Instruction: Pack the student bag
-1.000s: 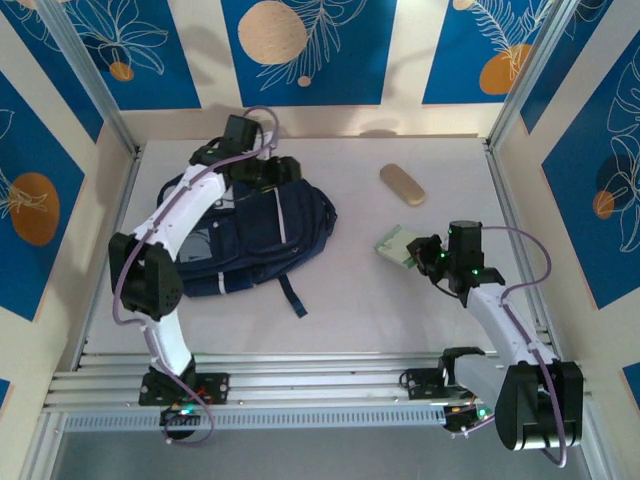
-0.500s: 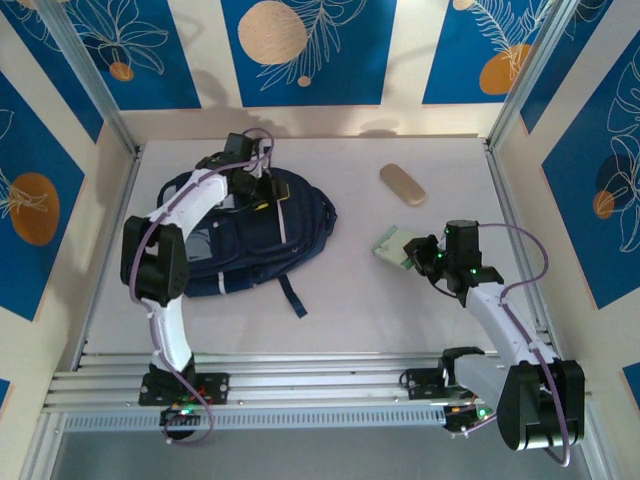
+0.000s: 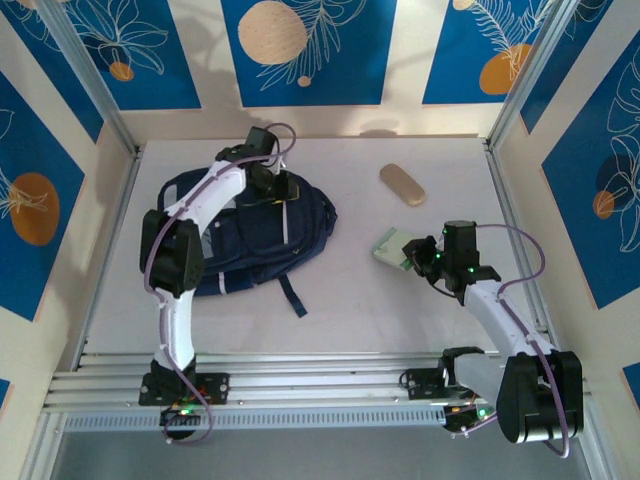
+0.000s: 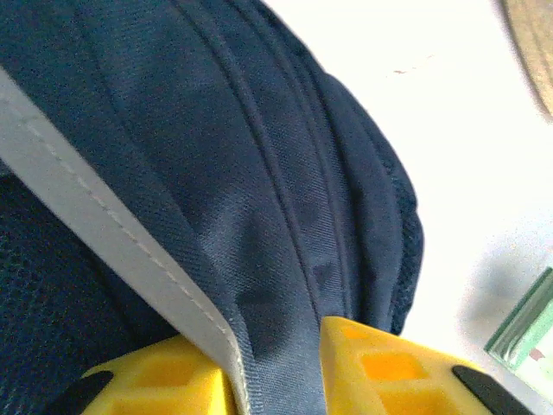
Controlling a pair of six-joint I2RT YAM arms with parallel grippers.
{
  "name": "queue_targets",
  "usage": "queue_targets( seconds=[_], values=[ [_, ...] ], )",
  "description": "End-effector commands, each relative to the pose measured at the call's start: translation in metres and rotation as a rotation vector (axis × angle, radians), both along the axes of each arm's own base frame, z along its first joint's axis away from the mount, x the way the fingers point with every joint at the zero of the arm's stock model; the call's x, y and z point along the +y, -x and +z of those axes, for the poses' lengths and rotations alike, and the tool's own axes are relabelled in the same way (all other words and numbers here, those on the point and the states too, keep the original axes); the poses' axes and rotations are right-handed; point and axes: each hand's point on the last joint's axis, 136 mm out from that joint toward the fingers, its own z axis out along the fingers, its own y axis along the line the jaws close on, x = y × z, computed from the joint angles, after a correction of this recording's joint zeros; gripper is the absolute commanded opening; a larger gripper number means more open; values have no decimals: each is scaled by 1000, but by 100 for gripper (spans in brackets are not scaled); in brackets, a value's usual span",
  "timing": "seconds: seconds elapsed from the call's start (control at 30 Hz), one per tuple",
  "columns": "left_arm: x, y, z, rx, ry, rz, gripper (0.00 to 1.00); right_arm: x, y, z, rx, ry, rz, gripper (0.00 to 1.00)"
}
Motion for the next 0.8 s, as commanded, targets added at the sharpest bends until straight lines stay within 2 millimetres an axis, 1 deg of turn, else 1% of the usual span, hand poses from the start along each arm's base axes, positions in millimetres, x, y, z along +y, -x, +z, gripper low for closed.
queue_targets(
  seconds=[0.0,0.1,0.2,0.27,0.33,0.37,0.47,0.57,0.7,0.77],
  values=[
    [-3,11,-12,35,-74,-64,24,4,-2,11,-43,-6,27,2],
    [1,16,-19,41,-138,-78,27,4,0,15,-53,-7,28,2],
    [4,19,-26,56,-161,-80,26,4,2,18,-63,-8,25,1],
    [2,20,-30,66,-164,-86,16,4,3,20,-65,-13,25,1],
    [1,21,-28,64,-162,-88,2,4,4,24,-72,-16,26,1],
    [0,21,-24,56,-157,-90,0,4,5,25,-75,-15,23,1],
    [-9,26,0,14,-126,-113,0,1,7,36,-96,11,21,0],
    [-22,39,33,-27,-113,-183,0,5,7,51,-154,53,51,1],
    [-41,67,81,-67,-97,-300,0,15,9,77,-225,148,103,0],
    [-51,83,106,-77,-27,-358,0,22,9,92,-266,143,136,0]
  ],
)
